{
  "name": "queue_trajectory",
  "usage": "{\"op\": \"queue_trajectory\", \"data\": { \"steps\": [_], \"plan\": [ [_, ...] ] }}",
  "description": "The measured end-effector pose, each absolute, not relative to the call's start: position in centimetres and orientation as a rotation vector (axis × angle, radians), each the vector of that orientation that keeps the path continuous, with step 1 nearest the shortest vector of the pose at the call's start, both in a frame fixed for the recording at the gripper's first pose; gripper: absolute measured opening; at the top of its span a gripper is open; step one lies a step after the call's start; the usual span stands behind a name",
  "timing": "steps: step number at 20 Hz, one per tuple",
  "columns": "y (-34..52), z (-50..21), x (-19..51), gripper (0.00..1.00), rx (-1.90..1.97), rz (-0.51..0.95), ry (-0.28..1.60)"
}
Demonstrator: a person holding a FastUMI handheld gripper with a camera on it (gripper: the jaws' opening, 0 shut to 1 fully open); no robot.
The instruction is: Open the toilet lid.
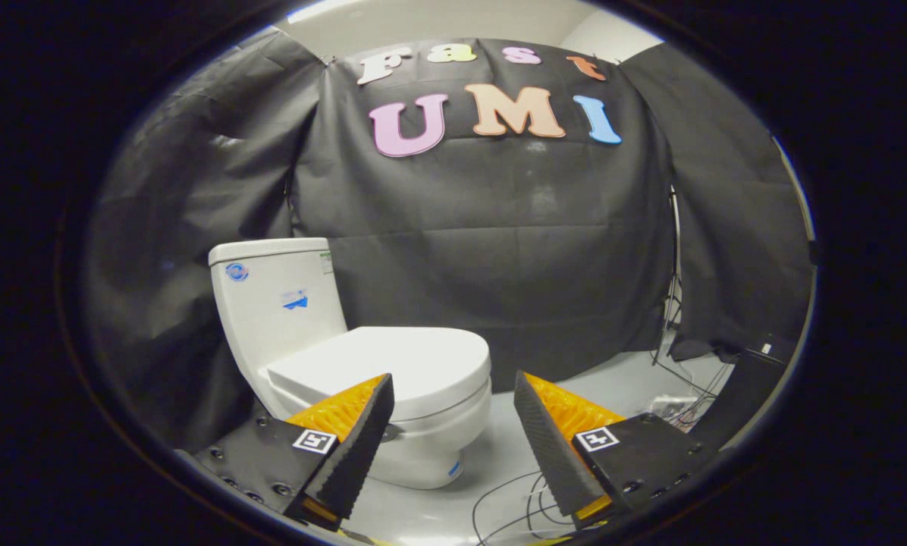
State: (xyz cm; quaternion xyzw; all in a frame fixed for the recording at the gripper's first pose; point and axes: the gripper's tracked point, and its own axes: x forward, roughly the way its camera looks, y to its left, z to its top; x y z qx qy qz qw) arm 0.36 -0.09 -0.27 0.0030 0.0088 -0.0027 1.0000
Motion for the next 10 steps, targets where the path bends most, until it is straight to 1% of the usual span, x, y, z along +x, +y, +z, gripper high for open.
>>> {"op": "queue_trajectory", "data": {
  "steps": [3, 10],
  "plan": [
    [-0.1, -0.7, 0.9, 0.98, 0.059, -0.013, 0.056],
    [-0.2, -2.5, 2.5, 0.98, 0.330, -0.042, 0.192]
  ]
}}
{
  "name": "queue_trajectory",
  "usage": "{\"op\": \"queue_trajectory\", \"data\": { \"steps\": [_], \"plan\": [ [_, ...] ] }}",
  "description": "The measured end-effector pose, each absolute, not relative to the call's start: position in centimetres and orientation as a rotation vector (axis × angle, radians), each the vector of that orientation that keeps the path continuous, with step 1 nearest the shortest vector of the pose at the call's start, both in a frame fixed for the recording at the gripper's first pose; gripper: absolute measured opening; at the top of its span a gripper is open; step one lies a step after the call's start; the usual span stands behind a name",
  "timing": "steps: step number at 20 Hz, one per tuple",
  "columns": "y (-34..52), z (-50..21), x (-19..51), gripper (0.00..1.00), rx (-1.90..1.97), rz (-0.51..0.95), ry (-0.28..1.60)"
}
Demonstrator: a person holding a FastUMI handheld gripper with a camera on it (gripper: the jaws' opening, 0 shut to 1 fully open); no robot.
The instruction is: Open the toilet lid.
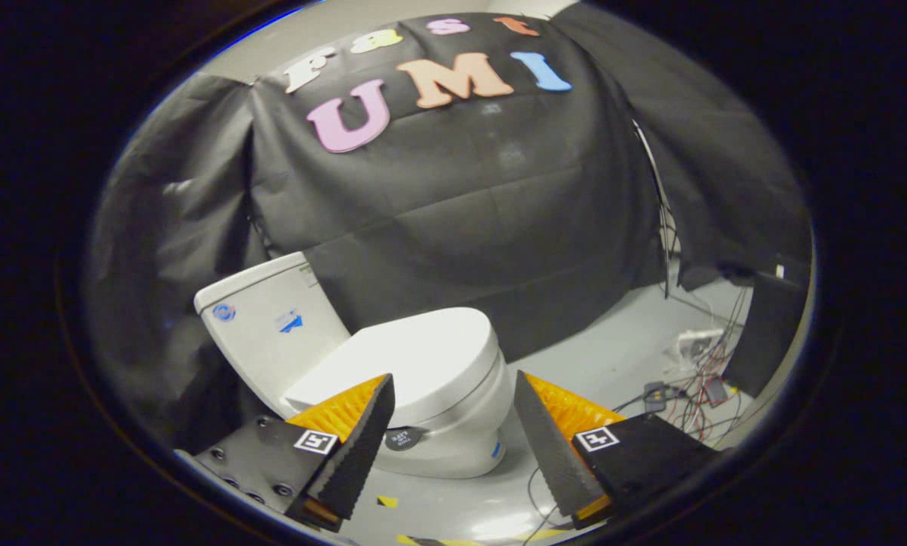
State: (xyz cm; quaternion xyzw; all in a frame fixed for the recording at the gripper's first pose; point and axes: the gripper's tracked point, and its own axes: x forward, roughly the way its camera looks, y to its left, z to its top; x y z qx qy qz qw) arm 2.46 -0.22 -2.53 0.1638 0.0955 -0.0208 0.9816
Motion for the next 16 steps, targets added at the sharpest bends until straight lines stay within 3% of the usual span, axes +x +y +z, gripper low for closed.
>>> {"op": "queue_trajectory", "data": {
  "steps": [6, 11, 16],
  "plan": [
    [0.8, -7.2, 3.5, 0.98, 0.720, -0.089, 0.424],
    [1.4, -8.7, 5.1, 0.98, 0.797, -0.129, 0.464],
    [4.7, -9.8, 5.9, 0.98, 0.879, -0.077, 0.510]
  ]
}}
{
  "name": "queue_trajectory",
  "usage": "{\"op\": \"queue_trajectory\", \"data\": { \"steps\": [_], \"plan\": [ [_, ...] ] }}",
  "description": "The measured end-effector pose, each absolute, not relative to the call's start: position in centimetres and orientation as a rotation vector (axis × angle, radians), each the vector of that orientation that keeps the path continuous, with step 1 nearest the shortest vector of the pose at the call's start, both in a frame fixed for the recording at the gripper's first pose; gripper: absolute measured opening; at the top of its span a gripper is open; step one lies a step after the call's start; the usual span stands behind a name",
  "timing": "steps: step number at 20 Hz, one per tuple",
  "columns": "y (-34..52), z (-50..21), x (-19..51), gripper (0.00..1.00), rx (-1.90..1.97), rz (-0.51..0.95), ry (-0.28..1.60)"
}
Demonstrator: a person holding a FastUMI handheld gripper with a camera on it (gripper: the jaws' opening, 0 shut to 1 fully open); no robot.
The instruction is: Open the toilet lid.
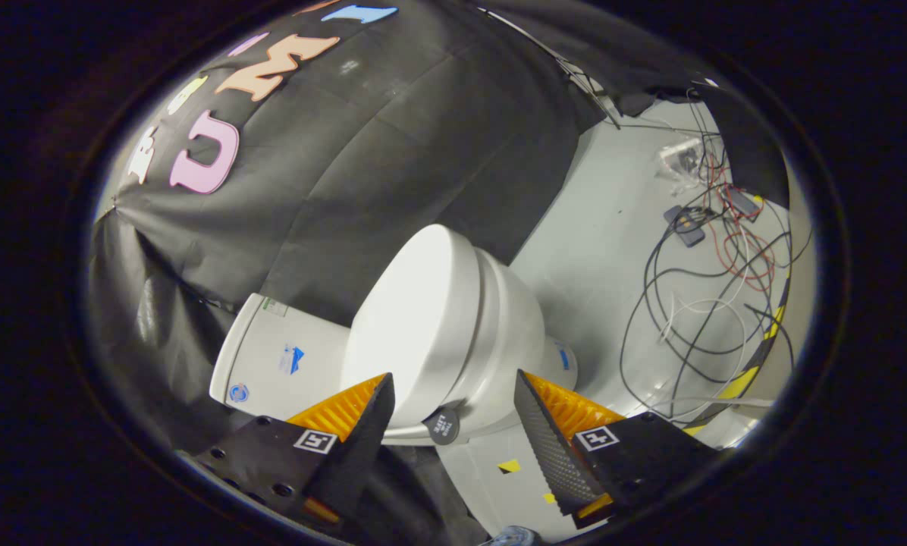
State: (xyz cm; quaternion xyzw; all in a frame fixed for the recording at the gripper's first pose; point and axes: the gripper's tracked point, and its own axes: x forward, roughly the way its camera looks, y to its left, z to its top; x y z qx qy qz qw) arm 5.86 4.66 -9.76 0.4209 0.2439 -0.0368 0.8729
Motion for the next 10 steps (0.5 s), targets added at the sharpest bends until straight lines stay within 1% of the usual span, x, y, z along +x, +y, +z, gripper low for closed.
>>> {"op": "queue_trajectory", "data": {
  "steps": [2, 5, 7, 10],
  "plan": [
    [6.6, -10.7, 5.7, 0.89, 0.924, -0.055, 0.557],
    [9.8, -11.9, 5.8, 0.89, 0.998, 0.003, 0.608],
    [11.1, -13.7, 6.0, 0.78, 0.978, 0.003, 0.663],
    [10.9, -13.5, 6.2, 0.62, 0.987, -0.021, 0.673]
  ]
}}
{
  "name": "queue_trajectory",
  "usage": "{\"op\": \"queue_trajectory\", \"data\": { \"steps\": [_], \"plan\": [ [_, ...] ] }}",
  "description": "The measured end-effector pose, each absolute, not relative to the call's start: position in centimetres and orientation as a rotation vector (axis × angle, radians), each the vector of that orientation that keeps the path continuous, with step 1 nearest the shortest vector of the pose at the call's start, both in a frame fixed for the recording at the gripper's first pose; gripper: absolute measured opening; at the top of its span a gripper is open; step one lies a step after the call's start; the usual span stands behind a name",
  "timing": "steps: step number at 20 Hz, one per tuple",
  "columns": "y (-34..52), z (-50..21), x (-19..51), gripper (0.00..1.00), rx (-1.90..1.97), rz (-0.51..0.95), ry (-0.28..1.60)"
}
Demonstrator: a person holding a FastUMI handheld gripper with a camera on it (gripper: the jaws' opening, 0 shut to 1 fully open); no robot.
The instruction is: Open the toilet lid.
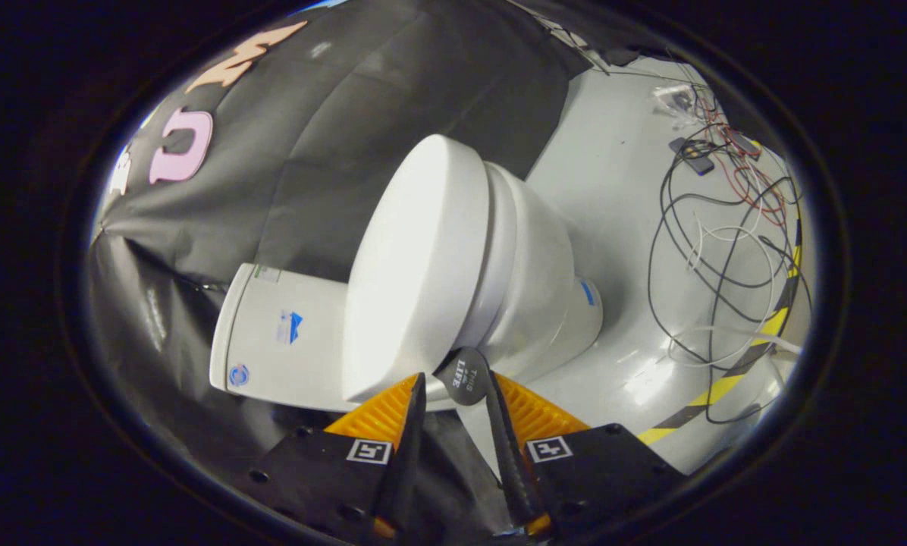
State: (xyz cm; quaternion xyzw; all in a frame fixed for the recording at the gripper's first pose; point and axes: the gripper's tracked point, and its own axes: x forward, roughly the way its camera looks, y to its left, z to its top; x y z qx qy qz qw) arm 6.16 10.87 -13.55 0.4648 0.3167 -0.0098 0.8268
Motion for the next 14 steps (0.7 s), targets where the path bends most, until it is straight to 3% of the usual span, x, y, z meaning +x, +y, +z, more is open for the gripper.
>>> {"op": "queue_trajectory", "data": {
  "steps": [5, 10, 14],
  "plan": [
    [10.6, -13.1, 6.0, 0.33, 1.069, 0.009, 0.674],
    [10.2, -15.7, 6.1, 0.04, 1.094, -0.080, 0.724],
    [10.2, -15.1, 6.3, 0.07, 1.119, -0.048, 0.728]
  ]
}}
